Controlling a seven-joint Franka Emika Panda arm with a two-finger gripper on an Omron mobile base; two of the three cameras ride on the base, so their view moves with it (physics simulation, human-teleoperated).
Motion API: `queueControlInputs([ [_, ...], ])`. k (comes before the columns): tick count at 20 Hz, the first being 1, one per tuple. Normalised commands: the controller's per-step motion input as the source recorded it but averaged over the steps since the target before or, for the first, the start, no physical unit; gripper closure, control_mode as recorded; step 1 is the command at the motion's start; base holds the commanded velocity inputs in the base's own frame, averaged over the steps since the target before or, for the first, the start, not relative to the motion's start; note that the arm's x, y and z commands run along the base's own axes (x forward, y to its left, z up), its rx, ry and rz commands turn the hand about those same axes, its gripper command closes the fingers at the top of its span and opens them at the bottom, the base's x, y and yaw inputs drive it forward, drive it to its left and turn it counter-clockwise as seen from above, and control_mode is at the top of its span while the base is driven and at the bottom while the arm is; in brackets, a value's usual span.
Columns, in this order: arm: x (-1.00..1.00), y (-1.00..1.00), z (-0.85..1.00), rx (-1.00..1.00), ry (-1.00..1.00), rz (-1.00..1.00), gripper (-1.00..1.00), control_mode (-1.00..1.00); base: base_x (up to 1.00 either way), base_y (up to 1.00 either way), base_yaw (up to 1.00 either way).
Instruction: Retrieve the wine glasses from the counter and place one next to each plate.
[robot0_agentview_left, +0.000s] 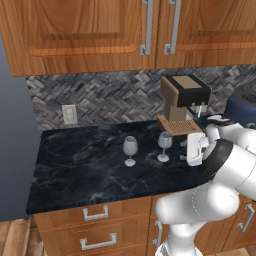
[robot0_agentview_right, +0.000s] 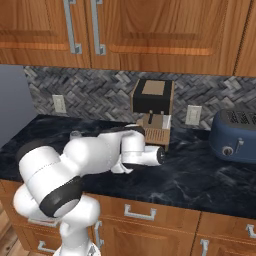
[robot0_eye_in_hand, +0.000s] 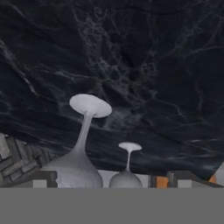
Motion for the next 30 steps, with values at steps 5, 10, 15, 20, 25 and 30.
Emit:
queueControlInputs([
  [5,0.18,0.12,-0.13,0.08,0.0,0.0,-1.0,-1.0,0.0,0.0,0.0],
  [10,0.15,0.17,-0.15,0.08,0.0,0.0,-1.0,-1.0,0.0,0.0,0.0],
  [15,0.17,0.03,-0.11,0.07,0.0,0.0,-1.0,-1.0,0.0,0.0,0.0],
  [20,0.26,0.11,-0.19,0.04,0.02,0.0,-1.0,-1.0,0.0,0.0,0.0],
  [25,0.11,0.16,-0.19,0.03,0.04,0.0,-1.0,-1.0,0.0,0.0,0.0],
  [30,0.19,0.16,-0.19,0.03,0.06,0.0,-1.0,-1.0,0.0,0.0,0.0],
])
